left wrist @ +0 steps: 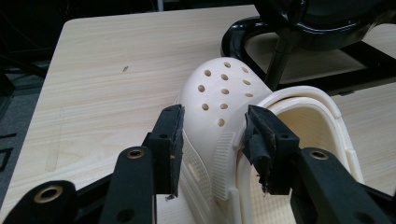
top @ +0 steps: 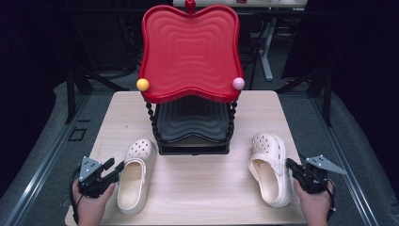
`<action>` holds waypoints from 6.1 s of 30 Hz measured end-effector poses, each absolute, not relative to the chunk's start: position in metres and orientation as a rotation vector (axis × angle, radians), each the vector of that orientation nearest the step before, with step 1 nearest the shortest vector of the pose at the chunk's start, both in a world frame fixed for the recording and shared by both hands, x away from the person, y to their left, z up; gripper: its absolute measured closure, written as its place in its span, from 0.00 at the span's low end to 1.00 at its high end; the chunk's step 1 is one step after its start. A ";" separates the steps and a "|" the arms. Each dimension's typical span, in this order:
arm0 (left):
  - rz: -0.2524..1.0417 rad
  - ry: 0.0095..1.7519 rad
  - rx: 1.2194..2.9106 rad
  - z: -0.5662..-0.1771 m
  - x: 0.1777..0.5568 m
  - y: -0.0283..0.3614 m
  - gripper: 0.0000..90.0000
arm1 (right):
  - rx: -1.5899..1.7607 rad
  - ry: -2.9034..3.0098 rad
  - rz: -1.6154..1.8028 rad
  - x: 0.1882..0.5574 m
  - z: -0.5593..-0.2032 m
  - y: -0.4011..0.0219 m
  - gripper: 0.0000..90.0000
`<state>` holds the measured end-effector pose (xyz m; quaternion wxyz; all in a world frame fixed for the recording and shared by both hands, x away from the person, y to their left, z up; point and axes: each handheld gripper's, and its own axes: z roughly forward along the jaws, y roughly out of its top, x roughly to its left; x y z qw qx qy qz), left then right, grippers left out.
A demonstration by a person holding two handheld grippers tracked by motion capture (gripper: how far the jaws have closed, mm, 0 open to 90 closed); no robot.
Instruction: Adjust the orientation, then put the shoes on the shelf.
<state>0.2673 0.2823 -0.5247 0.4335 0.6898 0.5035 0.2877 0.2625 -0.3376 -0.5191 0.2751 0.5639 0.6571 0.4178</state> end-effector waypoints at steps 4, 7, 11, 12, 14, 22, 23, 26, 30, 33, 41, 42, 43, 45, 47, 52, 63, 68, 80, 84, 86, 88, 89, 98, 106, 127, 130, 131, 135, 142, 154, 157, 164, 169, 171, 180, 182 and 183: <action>0.715 1.257 1.717 -0.525 0.267 0.283 0.63 | 1.619 1.752 1.110 0.270 -0.530 -0.351 1.00; 0.715 1.255 1.717 -0.525 0.268 0.282 0.63 | 1.707 1.739 1.134 0.277 -0.542 -0.361 1.00; 0.713 1.256 1.713 -0.525 0.268 0.283 0.63 | 1.807 1.786 1.170 0.286 -0.558 -0.363 1.00; 0.712 1.256 1.710 -0.525 0.268 0.283 0.63 | 1.818 1.790 1.152 0.287 -0.560 -0.362 1.00; 0.710 1.254 1.709 -0.525 0.268 0.283 0.63 | 1.814 1.808 1.153 0.288 -0.560 -0.359 1.00; 0.708 1.262 1.711 -0.525 0.267 0.285 0.63 | 1.782 1.727 1.139 0.280 -0.551 -0.361 1.00; 0.708 1.261 1.708 -0.525 0.267 0.285 0.63 | 1.757 1.690 1.166 0.277 -0.545 -0.361 1.00; 0.708 1.263 1.703 -0.526 0.267 0.285 0.63 | 1.671 1.628 1.261 0.266 -0.527 -0.358 1.00; 0.710 1.265 1.707 -0.525 0.267 0.284 0.63 | 1.595 1.634 1.329 0.258 -0.515 -0.349 1.00; 0.711 1.266 1.707 -0.525 0.267 0.284 0.63 | 1.544 1.683 1.304 0.262 -0.513 -0.338 1.00; 0.708 1.263 1.699 -0.526 0.267 0.285 0.63 | 1.577 1.703 1.285 0.276 -0.520 -0.335 1.00; 0.709 1.263 1.699 -0.526 0.267 0.285 0.63 | 1.575 1.706 1.277 0.276 -0.521 -0.335 1.00; 0.710 1.262 1.702 -0.526 0.267 0.285 0.63 | 1.571 1.705 1.284 0.275 -0.521 -0.335 1.00; 0.713 1.263 1.704 -0.525 0.266 0.285 0.63 | 1.556 1.698 1.252 0.274 -0.520 -0.335 0.93; 0.713 1.262 1.704 -0.525 0.266 0.285 0.63 | 1.512 1.706 1.219 0.271 -0.518 -0.334 0.89; 0.712 1.264 1.702 -0.524 0.265 0.287 0.63 | 1.433 1.767 1.114 0.263 -0.516 -0.328 0.79; 0.705 1.257 1.708 -0.525 0.265 0.285 0.63 | 1.446 1.843 0.951 0.274 -0.531 -0.318 0.78; 0.704 1.255 1.712 -0.525 0.265 0.284 0.62 | 1.473 1.841 0.958 0.275 -0.530 -0.317 0.82; 0.702 1.247 1.712 -0.524 0.264 0.283 0.62 | 1.447 1.848 0.947 0.275 -0.525 -0.281 0.84; 0.698 1.240 1.714 -0.524 0.263 0.282 0.62 | 1.412 1.871 0.946 0.275 -0.525 -0.270 0.84; 0.697 1.238 1.715 -0.524 0.263 0.282 0.62 | 1.403 1.879 0.938 0.275 -0.525 -0.267 0.84; 0.692 1.239 1.720 -0.523 0.262 0.282 0.62 | 1.375 1.888 0.907 0.274 -0.527 -0.261 0.84; 0.689 1.237 1.719 -0.524 0.262 0.281 0.61 | 1.369 1.894 0.899 0.273 -0.528 -0.260 0.83; 0.695 1.237 1.735 -0.525 0.262 0.278 0.58 | 1.374 1.898 0.971 0.270 -0.529 -0.267 0.73; 0.677 1.226 1.776 -0.528 0.266 0.273 0.60 | 1.340 1.929 1.002 0.268 -0.529 -0.272 0.66; 0.684 1.229 1.844 -0.533 0.271 0.266 0.66 | 1.335 1.936 1.031 0.272 -0.530 -0.275 0.70; 0.699 1.231 1.858 -0.534 0.273 0.264 0.67 | 1.335 1.934 1.030 0.273 -0.530 -0.275 0.71; 0.699 1.236 1.858 -0.534 0.274 0.264 0.67 | 1.335 1.934 1.030 0.273 -0.530 -0.275 0.71; 0.716 1.237 1.877 -0.535 0.277 0.260 0.70 | 1.333 1.936 1.019 0.273 -0.530 -0.274 0.72; 0.729 1.261 1.892 -0.537 0.280 0.260 0.74 | 1.318 1.941 1.008 0.274 -0.530 -0.273 0.72; 0.717 1.284 1.870 -0.537 0.280 0.260 0.76 | 1.298 1.957 0.970 0.275 -0.530 -0.270 0.76; 0.713 1.288 1.867 -0.537 0.280 0.260 0.76 | 1.297 1.950 0.958 0.277 -0.531 -0.268 0.78; 0.702 1.301 1.855 -0.538 0.281 0.263 0.77 | 1.302 1.959 0.936 0.279 -0.532 -0.266 0.80; 0.703 1.307 1.852 -0.537 0.281 0.262 0.77 | 1.304 1.961 0.927 0.280 -0.532 -0.265 0.81; 0.703 1.311 1.854 -0.537 0.281 0.262 0.78 | 1.308 1.959 0.926 0.280 -0.531 -0.265 0.82; 0.714 1.343 1.832 -0.535 0.280 0.265 0.82 | 1.310 1.959 0.891 0.278 -0.529 -0.263 0.84; 0.701 1.353 1.817 -0.534 0.279 0.267 0.83 | 1.311 1.954 0.888 0.277 -0.528 -0.263 0.84; 0.696 1.359 1.809 -0.534 0.279 0.268 0.83 | 1.316 1.944 0.892 0.277 -0.528 -0.262 0.84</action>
